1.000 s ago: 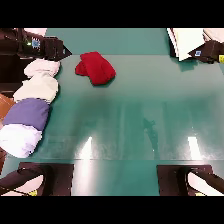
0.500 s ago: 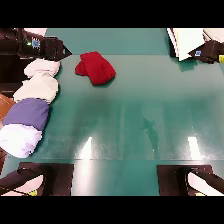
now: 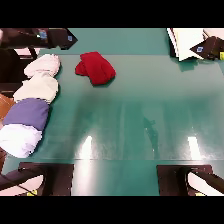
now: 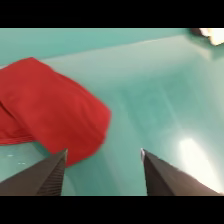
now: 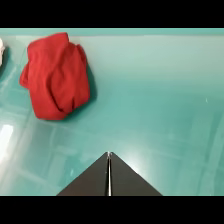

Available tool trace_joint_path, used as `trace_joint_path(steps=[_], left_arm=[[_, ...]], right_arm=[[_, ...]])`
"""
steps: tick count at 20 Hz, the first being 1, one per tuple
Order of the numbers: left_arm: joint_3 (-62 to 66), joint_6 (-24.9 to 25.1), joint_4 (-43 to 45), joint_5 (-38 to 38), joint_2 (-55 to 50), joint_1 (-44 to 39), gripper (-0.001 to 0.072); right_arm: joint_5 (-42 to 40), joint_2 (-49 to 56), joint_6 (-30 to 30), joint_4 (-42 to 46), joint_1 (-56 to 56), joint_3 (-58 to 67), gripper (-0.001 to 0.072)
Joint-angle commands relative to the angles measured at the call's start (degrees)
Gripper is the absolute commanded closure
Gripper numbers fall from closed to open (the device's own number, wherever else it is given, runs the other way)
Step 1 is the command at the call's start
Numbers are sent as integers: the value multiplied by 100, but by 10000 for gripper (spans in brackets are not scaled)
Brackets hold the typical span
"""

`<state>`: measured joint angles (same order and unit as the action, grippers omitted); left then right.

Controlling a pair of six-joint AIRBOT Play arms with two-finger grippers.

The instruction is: Fold the shirts.

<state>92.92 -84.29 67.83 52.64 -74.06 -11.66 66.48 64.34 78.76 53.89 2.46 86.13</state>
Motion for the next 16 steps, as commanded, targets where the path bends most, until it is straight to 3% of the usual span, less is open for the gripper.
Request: trace_joint_path(steps=[1,8,14,15,16], left_arm=[[-15,9,164,-463,-977,4,145],[-13,-400,160,-1152,-3047,4,144],[-9,-376,-595,-2201,-3506,-2,147],[-9,-378,-638,-2297,-3506,-2,201],[-9,-378,-715,-2358,-3504,0,341]], right_arm=[[-142,2,7,-28,2,7,693],[-138,2,7,-33,2,7,693],[-153,2,4,-33,2,7,693],[-155,4,4,-33,2,7,693],[-155,2,4,-35,2,7,693]])
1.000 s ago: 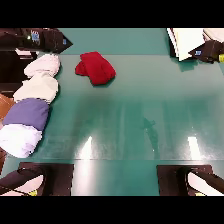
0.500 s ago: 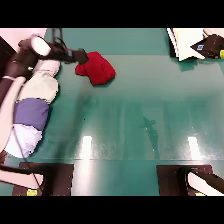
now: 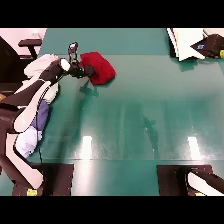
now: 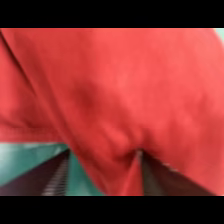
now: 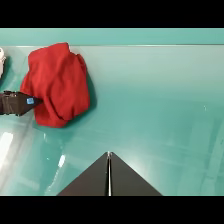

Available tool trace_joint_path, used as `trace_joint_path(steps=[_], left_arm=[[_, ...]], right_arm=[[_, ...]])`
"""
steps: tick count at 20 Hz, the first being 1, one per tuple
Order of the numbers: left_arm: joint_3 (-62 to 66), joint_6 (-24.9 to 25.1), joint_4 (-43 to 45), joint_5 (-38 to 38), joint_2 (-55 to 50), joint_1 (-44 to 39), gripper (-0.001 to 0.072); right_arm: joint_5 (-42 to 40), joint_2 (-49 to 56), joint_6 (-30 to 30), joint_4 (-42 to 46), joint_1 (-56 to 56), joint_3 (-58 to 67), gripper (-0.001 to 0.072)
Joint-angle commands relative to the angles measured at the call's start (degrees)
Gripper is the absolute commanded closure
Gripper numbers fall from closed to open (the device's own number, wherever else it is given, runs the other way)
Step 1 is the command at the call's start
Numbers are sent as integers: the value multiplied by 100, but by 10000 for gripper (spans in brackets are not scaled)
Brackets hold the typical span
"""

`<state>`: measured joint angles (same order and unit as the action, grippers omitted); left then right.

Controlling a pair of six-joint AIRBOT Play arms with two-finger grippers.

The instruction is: Fold the shirts.

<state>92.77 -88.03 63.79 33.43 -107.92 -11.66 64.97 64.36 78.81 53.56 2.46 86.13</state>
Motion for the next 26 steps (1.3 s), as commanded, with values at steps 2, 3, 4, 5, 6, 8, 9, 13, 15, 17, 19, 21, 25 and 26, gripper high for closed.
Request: trace_joint_path(steps=[2,3,4,5,6,8,9,13,15,17,19,21,25,26], left_arm=[[15,-4,-411,-428,-96,0,650],[81,-4,-439,-323,-81,2,681],[264,0,-428,-96,-63,22,681],[487,0,-417,168,0,52,682],[715,46,-380,306,151,76,682],[1121,474,-330,293,728,87,683],[1318,660,-269,299,1095,87,683],[1644,1040,-199,649,2857,-9,684],[1644,1047,31,1088,3545,-201,684],[1644,1014,435,1596,3928,-608,685],[1622,721,903,2227,4017,-1154,684],[1388,455,1152,2771,3950,-1716,684],[358,400,1080,2977,3639,-2568,646],[109,400,1056,2876,3552,-2684,331]], right_arm=[[-4,0,2,-4,2,9,693],[-9,0,2,-2,2,9,693],[-13,-2,2,-4,2,9,693],[-28,-11,2,-4,2,9,693],[-44,-55,2,-4,2,9,693],[-186,-223,2,0,2,11,694],[-317,-350,0,9,2,9,694],[-804,-887,0,26,2,9,694],[-861,-1073,0,35,2,9,694],[-839,-1198,0,52,2,9,694],[-789,-1270,0,52,0,9,694],[-627,-1294,0,48,2,17,694],[-122,-1156,0,48,2,334,694],[2,-1108,0,48,2,452,694]])
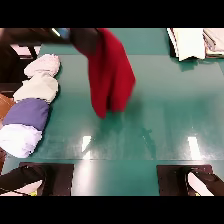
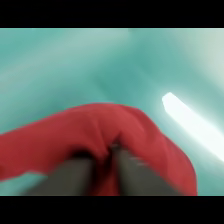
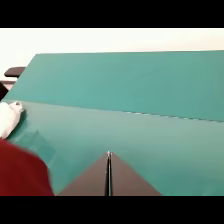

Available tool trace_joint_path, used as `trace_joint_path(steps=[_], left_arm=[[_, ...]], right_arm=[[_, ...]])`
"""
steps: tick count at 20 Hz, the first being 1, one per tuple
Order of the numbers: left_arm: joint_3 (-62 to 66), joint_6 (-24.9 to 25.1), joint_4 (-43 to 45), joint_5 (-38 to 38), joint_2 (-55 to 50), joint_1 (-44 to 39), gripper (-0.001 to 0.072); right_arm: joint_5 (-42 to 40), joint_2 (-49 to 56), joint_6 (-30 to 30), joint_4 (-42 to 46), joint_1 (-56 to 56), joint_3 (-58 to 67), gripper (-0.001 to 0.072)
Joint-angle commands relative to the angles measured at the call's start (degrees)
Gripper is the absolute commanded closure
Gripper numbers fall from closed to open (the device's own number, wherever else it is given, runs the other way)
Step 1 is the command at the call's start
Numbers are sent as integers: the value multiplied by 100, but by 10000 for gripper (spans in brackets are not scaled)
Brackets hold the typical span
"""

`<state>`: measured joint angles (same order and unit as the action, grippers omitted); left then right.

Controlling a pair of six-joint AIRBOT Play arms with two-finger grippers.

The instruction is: Fold the shirts.

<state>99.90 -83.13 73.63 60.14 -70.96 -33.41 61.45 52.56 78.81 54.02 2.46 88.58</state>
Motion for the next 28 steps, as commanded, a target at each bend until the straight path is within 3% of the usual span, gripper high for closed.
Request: trace_joint_path(steps=[1,4,7,9,11,15,19,22,26,27,28], left_arm=[[-785,-101,76,63,-227,-542,65],[-780,-236,315,22,-262,-146,101],[-916,-444,354,555,-236,909,102],[-1541,-538,168,737,-238,1458,102],[-2500,-514,-330,448,-247,1749,102],[-4074,396,-2048,-627,-310,1784,102],[-4395,1064,-2308,-1349,-472,1161,101],[-4395,1104,-2262,-1963,-754,734,102],[-4360,994,-2223,-2129,-1106,743,103],[-4358,837,-2203,-2229,-1086,811,212],[-4328,802,-2197,-2260,-1071,914,481]], right_arm=[[476,131,0,2,2,328,694],[879,310,0,-2,2,660,694],[1156,439,2,-11,4,831,694],[1228,444,0,-9,4,817,694],[1252,446,2,-9,4,817,694],[1259,448,2,-9,4,817,694],[1274,448,2,-2,2,815,694],[1331,448,2,-2,2,815,694],[1462,444,7,-9,4,726,694],[1471,442,37,-11,4,597,694],[1480,433,96,-9,4,422,694]])
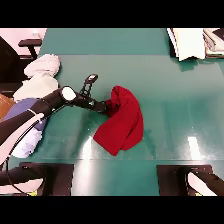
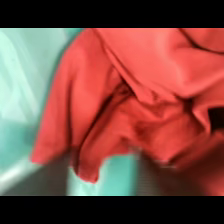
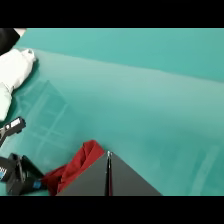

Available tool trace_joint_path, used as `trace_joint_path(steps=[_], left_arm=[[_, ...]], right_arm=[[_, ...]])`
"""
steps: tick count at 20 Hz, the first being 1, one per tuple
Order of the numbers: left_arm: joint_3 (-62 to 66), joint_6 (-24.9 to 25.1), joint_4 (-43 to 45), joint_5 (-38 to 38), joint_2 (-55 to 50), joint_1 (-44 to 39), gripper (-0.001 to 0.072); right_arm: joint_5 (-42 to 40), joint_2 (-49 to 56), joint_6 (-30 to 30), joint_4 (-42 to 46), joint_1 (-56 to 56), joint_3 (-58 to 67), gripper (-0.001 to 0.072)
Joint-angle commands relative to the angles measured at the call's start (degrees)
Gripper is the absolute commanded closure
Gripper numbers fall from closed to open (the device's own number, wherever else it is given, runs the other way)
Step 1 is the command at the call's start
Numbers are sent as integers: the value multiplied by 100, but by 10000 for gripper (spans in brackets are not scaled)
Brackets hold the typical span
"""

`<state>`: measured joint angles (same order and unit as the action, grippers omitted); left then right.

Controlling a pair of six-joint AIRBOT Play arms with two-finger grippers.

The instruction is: Fold the shirts.

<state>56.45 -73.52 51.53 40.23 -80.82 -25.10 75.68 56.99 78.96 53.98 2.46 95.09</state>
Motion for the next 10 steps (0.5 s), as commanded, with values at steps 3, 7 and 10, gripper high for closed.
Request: trace_joint_path(steps=[3,7,10], left_arm=[[223,-149,81,-9,9,573,682],[479,-144,245,323,232,1386,682],[498,-142,380,455,249,1587,681]], right_arm=[[50,-214,118,2,9,-1207,694],[39,-619,575,9,13,-3241,694],[-293,-647,610,-94,374,-4918,261]])
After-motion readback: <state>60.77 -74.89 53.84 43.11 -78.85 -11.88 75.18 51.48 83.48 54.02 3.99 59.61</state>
